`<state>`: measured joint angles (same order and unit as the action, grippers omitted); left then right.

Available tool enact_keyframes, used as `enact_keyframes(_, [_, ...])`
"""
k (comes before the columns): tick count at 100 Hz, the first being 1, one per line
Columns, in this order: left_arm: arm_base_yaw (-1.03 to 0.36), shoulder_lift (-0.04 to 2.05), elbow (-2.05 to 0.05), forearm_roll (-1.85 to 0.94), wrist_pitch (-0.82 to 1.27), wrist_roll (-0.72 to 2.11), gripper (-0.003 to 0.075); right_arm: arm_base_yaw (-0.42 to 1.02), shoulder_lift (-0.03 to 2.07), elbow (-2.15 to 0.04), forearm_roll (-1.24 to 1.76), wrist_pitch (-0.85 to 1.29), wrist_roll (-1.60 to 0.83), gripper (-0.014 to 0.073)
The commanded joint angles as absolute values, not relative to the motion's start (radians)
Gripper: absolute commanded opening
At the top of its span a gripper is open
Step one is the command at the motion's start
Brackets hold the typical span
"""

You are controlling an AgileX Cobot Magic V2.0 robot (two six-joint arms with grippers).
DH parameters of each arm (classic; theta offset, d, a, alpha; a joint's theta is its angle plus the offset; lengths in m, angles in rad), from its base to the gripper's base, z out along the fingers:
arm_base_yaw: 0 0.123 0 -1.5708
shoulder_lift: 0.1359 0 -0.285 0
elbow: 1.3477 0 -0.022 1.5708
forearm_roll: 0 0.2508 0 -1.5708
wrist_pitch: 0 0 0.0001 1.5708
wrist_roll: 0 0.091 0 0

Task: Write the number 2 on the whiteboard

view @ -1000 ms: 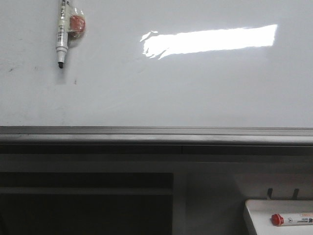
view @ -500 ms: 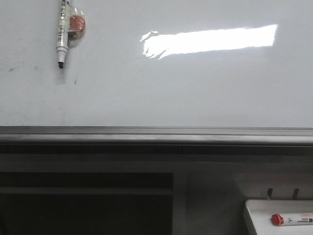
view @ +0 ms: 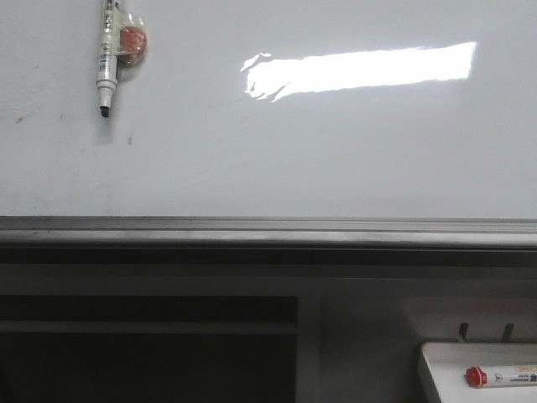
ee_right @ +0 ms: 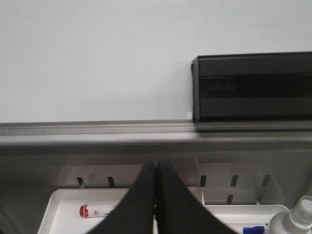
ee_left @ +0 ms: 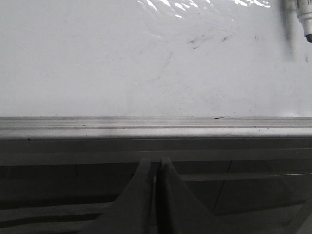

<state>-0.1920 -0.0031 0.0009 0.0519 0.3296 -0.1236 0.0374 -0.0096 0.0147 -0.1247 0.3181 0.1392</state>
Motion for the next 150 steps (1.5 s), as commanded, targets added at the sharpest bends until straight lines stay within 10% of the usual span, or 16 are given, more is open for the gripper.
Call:
enact_keyframes(1, [-0.189, -0.031, 0.012, 0.069, 0.257, -0.132, -0.002, 0.035, -0.03, 0.039, -0.191, 0.262, 0.134, -0.006])
enact_keyframes(43, [-0.191, -0.031, 0.012, -0.666, -0.113, -0.144, -0.002, 0.035, -0.03, 0.039, 0.108, -0.405, 0.138, -0.006])
enact_keyframes(94, [-0.191, 0.097, -0.282, -0.324, 0.275, -0.103, -0.0013, 0.035, 0.035, -0.297, 0.299, 0.326, 0.091, -0.006])
enact_keyframes(120, [-0.191, 0.477, -0.62, -0.217, 0.524, -0.093, 0.0407, 0.043, 0.239, -0.478, 0.301, 0.503, -0.039, 0.0155])
enact_keyframes(133, [-0.191, 0.654, -0.7, -0.423, 0.535, 0.159, 0.0395, 0.097, 0.277, -0.49, 0.306, 0.486, -0.039, 0.0313])
enact_keyframes(150, [-0.191, 0.867, -0.786, -0.688, 0.535, 0.408, 0.0368, 0.168, 0.296, -0.49, 0.306, 0.494, -0.039, 0.0317])
